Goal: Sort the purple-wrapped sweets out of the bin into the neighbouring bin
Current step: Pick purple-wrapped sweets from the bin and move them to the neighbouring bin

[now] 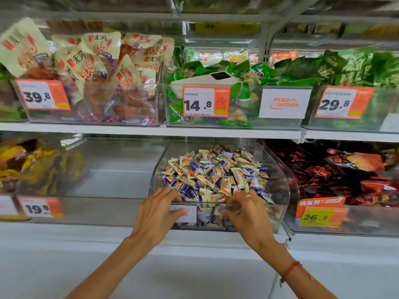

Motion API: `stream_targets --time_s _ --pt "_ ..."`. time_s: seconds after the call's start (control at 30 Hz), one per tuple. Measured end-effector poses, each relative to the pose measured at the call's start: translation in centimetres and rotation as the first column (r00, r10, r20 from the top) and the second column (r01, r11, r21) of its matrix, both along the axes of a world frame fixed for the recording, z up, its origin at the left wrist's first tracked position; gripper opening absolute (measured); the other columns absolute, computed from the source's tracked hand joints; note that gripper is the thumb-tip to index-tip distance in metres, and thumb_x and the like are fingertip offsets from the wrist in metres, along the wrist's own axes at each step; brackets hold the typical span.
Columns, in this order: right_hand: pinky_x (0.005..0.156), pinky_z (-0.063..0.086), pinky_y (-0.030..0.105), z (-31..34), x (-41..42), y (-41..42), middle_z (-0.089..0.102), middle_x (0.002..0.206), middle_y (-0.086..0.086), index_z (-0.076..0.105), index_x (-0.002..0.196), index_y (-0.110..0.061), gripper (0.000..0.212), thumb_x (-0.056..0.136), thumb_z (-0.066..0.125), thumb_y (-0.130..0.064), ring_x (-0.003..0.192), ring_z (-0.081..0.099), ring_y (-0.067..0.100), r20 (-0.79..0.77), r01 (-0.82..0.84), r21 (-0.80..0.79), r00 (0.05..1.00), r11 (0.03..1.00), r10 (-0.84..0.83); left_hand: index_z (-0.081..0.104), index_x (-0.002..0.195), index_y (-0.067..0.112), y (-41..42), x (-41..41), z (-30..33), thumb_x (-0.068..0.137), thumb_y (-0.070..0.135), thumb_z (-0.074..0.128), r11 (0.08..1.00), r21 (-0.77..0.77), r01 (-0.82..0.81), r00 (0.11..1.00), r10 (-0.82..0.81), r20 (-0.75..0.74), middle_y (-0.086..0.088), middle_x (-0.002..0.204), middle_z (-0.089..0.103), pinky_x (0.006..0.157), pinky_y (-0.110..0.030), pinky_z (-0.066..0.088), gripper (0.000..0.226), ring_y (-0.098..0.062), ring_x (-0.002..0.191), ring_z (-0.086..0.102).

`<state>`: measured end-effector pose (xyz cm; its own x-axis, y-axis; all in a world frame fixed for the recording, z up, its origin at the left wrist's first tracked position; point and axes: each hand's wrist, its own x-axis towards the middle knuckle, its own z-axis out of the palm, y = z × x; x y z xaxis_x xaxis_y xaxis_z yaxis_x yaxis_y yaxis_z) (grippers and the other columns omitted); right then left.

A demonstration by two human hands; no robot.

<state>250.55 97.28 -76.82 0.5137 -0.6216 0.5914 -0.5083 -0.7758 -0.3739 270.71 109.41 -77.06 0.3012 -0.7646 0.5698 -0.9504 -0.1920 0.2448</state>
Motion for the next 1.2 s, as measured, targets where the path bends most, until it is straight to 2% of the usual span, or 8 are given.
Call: stream_targets --time_s 0.23,0.5,0.73,0.8,0.87,0.93,1.07,1.2 --pt "0.070 0.048 0.035 0.7 0.2 -0.5 0.060 0.077 -0.009 0.065 0.082 -0.019 0.021 0.073 0.083 -0.026 0.086 0.049 0.016 0.023 -0.034 0.047 0.999 0.998 0.033 0.066 0.091 0.025 -0.1 0.1 0.8 0.074 0.044 0.077 0.999 -0.042 0.005 1.000 -0.004 0.017 0.014 0.088 0.061 0.059 -0.018 0.038 0.028 -0.009 0.080 0.055" --pt "0.061 0.041 0.024 1.9 -1.3 2.1 0.062 0.075 -0.011 0.069 0.082 -0.021 0.020 0.072 0.084 -0.031 0.081 0.048 0.011 0.006 -0.041 -0.002 0.999 0.999 0.041 0.065 0.089 0.027 3.0 -0.8 1.8 0.071 0.044 0.079 0.997 -0.071 0.027 1.000 -0.026 0.017 0.017 0.084 0.058 0.058 -0.008 0.031 0.028 -0.004 0.075 0.050" --pt "0.061 0.041 0.027 1.1 -3.2 4.6 0.066 0.068 -0.013 0.072 0.075 -0.025 0.023 0.061 0.090 -0.029 0.069 0.053 0.011 -0.055 -0.026 -0.121 0.998 0.992 0.020 0.065 0.085 0.030 6.2 -2.9 0.6 0.067 0.043 0.082 1.000 -0.019 0.007 1.000 -0.008 -0.005 0.019 0.083 0.060 0.056 -0.016 0.041 0.029 -0.006 0.076 0.060" --pt "0.058 0.046 0.024 2.0 -3.6 4.8 0.067 0.070 -0.014 0.074 0.080 -0.027 0.015 0.072 0.083 -0.037 0.071 0.056 0.009 -0.090 -0.059 -0.103 0.995 0.993 0.049 0.064 0.087 0.030 6.3 -2.9 1.1 0.070 0.047 0.078 0.999 0.022 0.030 0.999 -0.031 0.033 0.019 0.085 0.060 0.056 -0.009 0.035 0.027 -0.006 0.077 0.060" --pt "0.053 0.035 0.009 3.2 -3.8 4.9 0.066 0.074 -0.014 0.074 0.088 -0.032 0.022 0.085 0.064 -0.052 0.070 0.053 0.001 -0.150 -0.079 -0.029 0.986 0.996 0.074 0.064 0.090 0.031 6.2 -2.7 2.0 0.080 0.058 0.062 0.997 0.064 0.046 0.998 -0.049 0.047 0.021 0.090 0.059 0.056 -0.006 0.027 0.029 -0.002 0.084 0.056" --pt "0.049 0.032 0.008 4.3 -3.5 4.6 0.066 0.080 -0.016 0.071 0.095 -0.034 0.028 0.090 0.054 -0.055 0.065 0.051 -0.004 -0.163 -0.083 -0.013 0.983 0.996 0.080 0.065 0.096 0.032 5.6 -2.6 3.1 0.087 0.060 0.046 0.996 0.049 0.078 0.994 -0.081 0.071 0.021 0.097 0.059 0.058 -0.007 0.029 0.035 0.000 0.093 0.052" --pt "0.074 0.049 0.021 6.3 -1.1 2.5 0.065 0.109 -0.013 0.063 0.117 -0.030 0.028 0.095 0.052 -0.044 0.099 0.058 0.005 -0.153 -0.048 -0.064 0.988 0.997 0.037 0.063 0.111 0.028 1.6 -2.5 6.2 0.096 0.034 0.052 0.994 -0.026 0.107 0.994 -0.106 0.034 0.017 0.110 0.060 0.074 -0.011 0.036 0.020 -0.003 0.102 0.055" --pt "0.094 0.044 0.032 7.7 1.6 -0.6 0.052 0.133 0.002 0.047 0.136 -0.018 0.055 0.093 0.052 -0.051 0.125 0.043 0.021 -0.304 -0.019 -0.054 0.953 0.998 0.001 0.055 0.127 0.025 -3.4 -1.7 7.6 0.098 0.027 0.049 0.998 0.041 0.056 0.997 -0.058 0.059 0.009 0.123 0.057 0.077 -0.023 0.048 0.029 -0.010 0.103 0.057"
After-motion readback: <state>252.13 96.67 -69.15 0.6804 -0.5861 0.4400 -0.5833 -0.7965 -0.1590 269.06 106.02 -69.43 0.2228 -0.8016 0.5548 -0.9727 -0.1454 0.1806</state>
